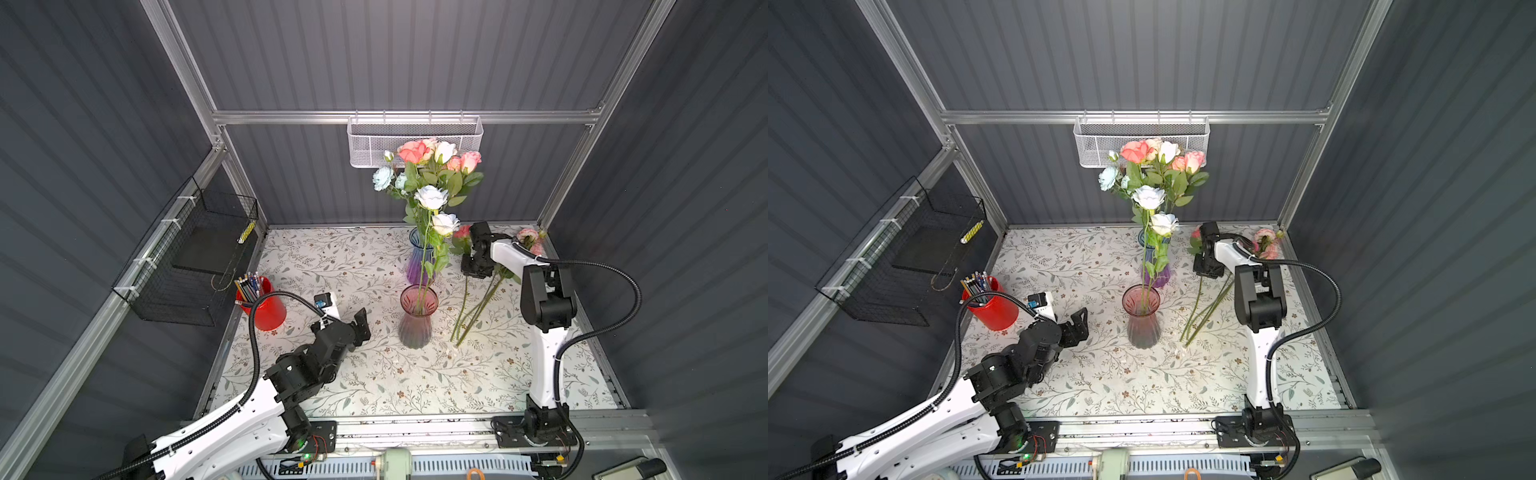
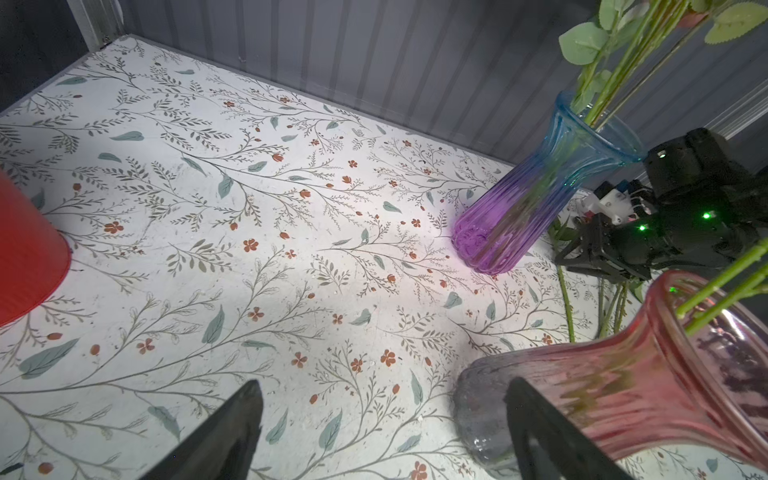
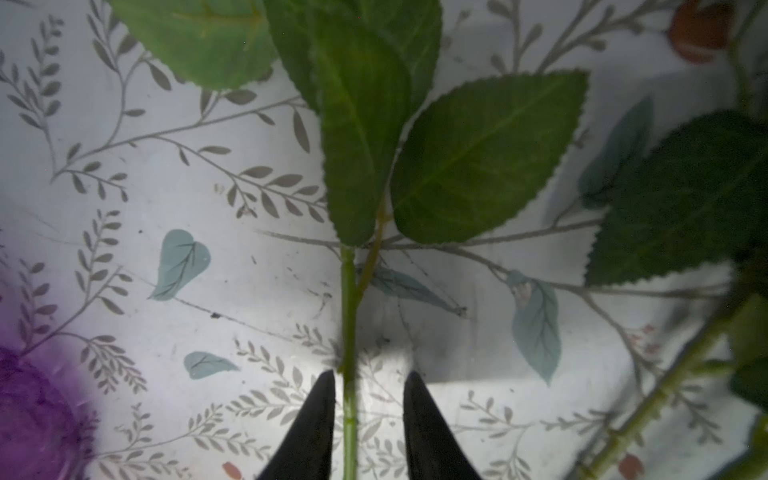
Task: Arrange the flowers into the vase
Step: 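Grasp the long-stemmed pink rose with the right gripper and lift it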
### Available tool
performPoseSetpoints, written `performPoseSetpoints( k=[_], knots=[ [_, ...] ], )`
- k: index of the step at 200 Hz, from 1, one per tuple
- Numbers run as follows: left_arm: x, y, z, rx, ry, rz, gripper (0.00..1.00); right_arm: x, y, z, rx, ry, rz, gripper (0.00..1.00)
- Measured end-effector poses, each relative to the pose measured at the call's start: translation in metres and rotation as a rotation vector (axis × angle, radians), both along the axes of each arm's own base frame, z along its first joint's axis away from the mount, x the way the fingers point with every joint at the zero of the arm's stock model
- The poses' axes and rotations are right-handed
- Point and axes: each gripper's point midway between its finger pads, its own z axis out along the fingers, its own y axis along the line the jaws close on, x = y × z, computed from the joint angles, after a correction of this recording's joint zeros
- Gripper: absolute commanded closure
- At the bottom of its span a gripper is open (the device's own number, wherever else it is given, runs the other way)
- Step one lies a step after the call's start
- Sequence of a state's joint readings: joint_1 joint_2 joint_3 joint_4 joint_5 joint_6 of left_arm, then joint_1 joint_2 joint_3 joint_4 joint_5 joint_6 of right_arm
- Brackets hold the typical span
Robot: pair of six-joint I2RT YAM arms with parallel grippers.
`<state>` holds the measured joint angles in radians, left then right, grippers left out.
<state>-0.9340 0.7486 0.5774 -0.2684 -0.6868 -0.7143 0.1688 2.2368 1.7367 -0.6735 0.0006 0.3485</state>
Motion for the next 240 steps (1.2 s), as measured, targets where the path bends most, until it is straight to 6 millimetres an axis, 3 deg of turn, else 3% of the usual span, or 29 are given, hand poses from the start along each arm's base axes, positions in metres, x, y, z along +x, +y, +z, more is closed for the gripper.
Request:
performPoseSetpoints(
  k=[68,119,170,216,240],
  knots=[
    [0.001,-0.003,0.004,-0.008,-0.014,-0.012,0.07,0.007,-0.001,0.004,-0.001,0.012,0.022,0.81],
    [0.000,-0.002,0.007,-0.016,-0.021,-0.012,0.07,0.017,0.005,0.009,0.029,0.005,0.039,0.77],
    [-0.001,-0.001,0.010,-0.016,-0.031,-0.016,0.07,0.015,0.006,-0.001,0.035,0.051,0.038,0.76],
    [-0.001,-0.001,0.010,-0.004,-0.036,-0.021,0.06,0.021,0.005,0.007,0.038,0.048,0.036,0.87],
    [0.000,-0.001,0.011,0.008,-0.039,-0.026,0.06,0.020,0.004,0.008,0.038,0.054,0.032,0.82]
  ],
)
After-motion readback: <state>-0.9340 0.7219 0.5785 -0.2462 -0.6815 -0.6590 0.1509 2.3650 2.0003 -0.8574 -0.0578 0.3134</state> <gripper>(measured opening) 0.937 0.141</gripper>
